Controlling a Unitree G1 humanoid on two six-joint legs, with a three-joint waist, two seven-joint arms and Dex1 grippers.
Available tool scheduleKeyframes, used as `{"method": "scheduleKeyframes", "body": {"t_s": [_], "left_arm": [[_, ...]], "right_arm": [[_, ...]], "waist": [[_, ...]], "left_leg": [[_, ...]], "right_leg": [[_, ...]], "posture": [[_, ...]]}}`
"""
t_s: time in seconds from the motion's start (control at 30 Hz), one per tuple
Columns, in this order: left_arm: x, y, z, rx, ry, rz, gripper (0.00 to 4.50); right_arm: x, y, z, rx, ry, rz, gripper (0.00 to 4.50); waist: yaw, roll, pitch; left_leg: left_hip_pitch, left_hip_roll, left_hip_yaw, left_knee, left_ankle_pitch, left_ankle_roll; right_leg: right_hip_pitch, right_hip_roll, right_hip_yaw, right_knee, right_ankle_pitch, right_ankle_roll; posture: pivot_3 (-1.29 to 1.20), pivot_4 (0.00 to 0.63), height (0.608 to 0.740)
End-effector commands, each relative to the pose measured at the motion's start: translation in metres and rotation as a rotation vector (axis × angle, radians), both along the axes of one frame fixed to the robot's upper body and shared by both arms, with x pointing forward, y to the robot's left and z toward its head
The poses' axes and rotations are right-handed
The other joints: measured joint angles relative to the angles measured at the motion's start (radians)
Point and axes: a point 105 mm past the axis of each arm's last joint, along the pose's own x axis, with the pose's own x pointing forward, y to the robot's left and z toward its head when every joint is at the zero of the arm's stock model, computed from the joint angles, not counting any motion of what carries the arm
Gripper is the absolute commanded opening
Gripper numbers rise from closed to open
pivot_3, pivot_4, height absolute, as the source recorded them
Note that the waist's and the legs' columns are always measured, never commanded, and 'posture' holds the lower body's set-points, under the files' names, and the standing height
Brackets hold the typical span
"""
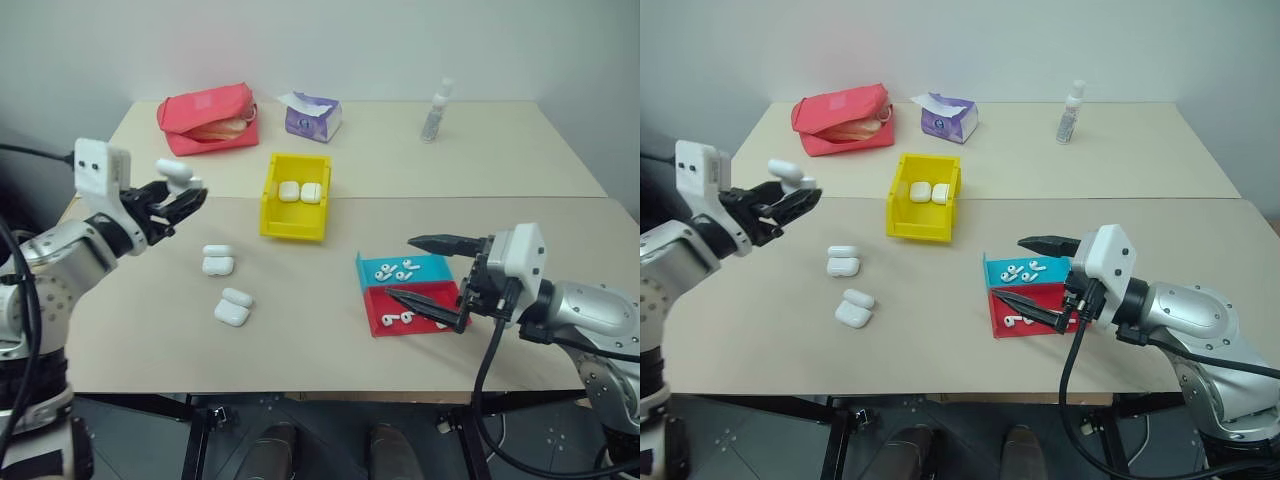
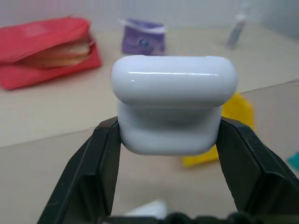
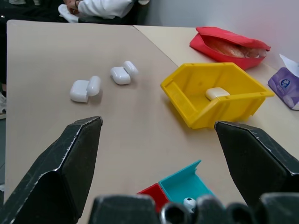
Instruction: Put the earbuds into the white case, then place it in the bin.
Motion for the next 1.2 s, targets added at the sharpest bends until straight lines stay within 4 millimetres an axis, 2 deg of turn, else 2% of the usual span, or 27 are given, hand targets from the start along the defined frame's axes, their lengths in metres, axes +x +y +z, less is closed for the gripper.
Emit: {"method": "scheduleKeyframes", "body": {"t_s": [0.03,0.2,0.3,0.43,0.5,0.57,0.63,0.8,0.9,1.03,1.2], "left_arm": [[-0.007,-0.041,0.028,-0.036,-0.177,-0.205,2.77],[-0.029,-0.09,0.032,-0.044,-0.324,-0.562,2.77],[-0.043,-0.107,0.033,-0.032,-0.431,-0.726,2.77],[-0.058,-0.127,0.039,-0.066,-0.497,-0.854,2.77],[-0.067,-0.136,0.04,-0.078,-0.522,-0.927,2.77],[-0.072,-0.141,0.039,-0.085,-0.516,-0.979,2.77],[-0.07,-0.143,0.035,-0.082,-0.492,-0.998,2.77],[-0.064,-0.146,0.02,-0.024,-0.413,-1.014,2.77],[-0.064,-0.145,0.012,0.0,-0.394,-1.019,2.77],[-0.068,-0.144,0.006,0.007,-0.401,-1.012,2.77],[-0.072,-0.145,0.006,-0.006,-0.404,-0.999,2.77]], "right_arm": [[-0.003,-0.002,0.012,0.001,-0.084,-0.026,4.5],[-0.007,-0.002,0.01,-0.002,-0.096,-0.061,4.5],[-0.01,-0.004,0.006,-0.013,-0.097,-0.081,4.5],[-0.01,-0.008,0.005,-0.043,-0.102,-0.101,4.5],[-0.009,-0.011,0.006,-0.084,-0.099,-0.11,4.5],[-0.005,-0.016,0.003,-0.215,-0.071,-0.117,4.5],[-0.003,-0.021,0.0,-0.366,-0.063,-0.117,4.5],[-0.003,-0.026,-0.001,-0.541,0.072,-0.053,4.5],[-0.003,-0.025,-0.008,-0.62,0.15,-0.007,3.88],[0.007,-0.028,-0.031,-0.723,0.241,-0.003,2.52],[0.032,-0.032,-0.048,-0.852,0.244,-0.043,2.52]], "waist": [[0.002,0.0,0.0],[-0.003,-0.001,0.0],[-0.011,-0.001,0.0],[-0.012,-0.001,0.0],[-0.013,-0.001,0.0],[-0.016,0.0,0.0],[-0.017,0.0,-0.001],[-0.018,0.0,0.0],[-0.017,0.0,0.0],[-0.018,0.0,0.0],[-0.017,0.0,0.0]], "left_leg": [[0.0,-0.001,0.0,0.0,0.0,0.0],[-0.001,0.0,0.0,0.001,0.0,0.001],[-0.001,0.0,0.0,0.001,0.0,0.001],[0.001,0.0,0.001,0.002,0.0,0.001],[0.001,0.0,0.001,0.002,0.0,0.001],[0.001,0.0,0.001,0.002,0.0,0.001],[0.001,0.0,0.001,0.002,0.0,0.002],[0.001,0.002,0.001,0.002,0.0,0.002],[0.001,0.002,0.001,0.003,0.0,0.002],[0.001,0.003,0.001,0.003,0.0,0.002],[-0.001,0.002,0.002,0.003,0.0,0.002]], "right_leg": [[0.0,0.0,0.0,0.0,0.0,0.0],[0.0,0.0,0.0,0.002,0.0,0.0],[0.0,0.001,0.0,0.003,0.0,0.0],[0.002,0.001,-0.001,0.0,0.0,0.0],[0.002,0.001,-0.001,0.0,0.0,0.0],[0.002,0.001,0.0,0.0,0.0,0.0],[0.002,0.001,0.0,0.0,0.0,0.0],[0.003,0.004,0.0,0.0,0.0,0.0],[0.003,0.004,0.0,-0.001,0.0,0.0],[0.003,0.004,0.0,-0.001,0.0,0.0],[0.0,0.003,0.0,-0.001,0.0,0.0]], "posture": [[0.0,0.15,0.74],[0.0,0.15,0.74],[0.0,0.15,0.74],[0.0,0.15,0.74],[0.0,0.15,0.74],[0.0,0.15,0.74],[0.0,0.15,0.74],[0.0,0.15,0.74],[0.0,0.15,0.74],[0.0,0.15,0.74],[0.0,0.15,0.74]]}}
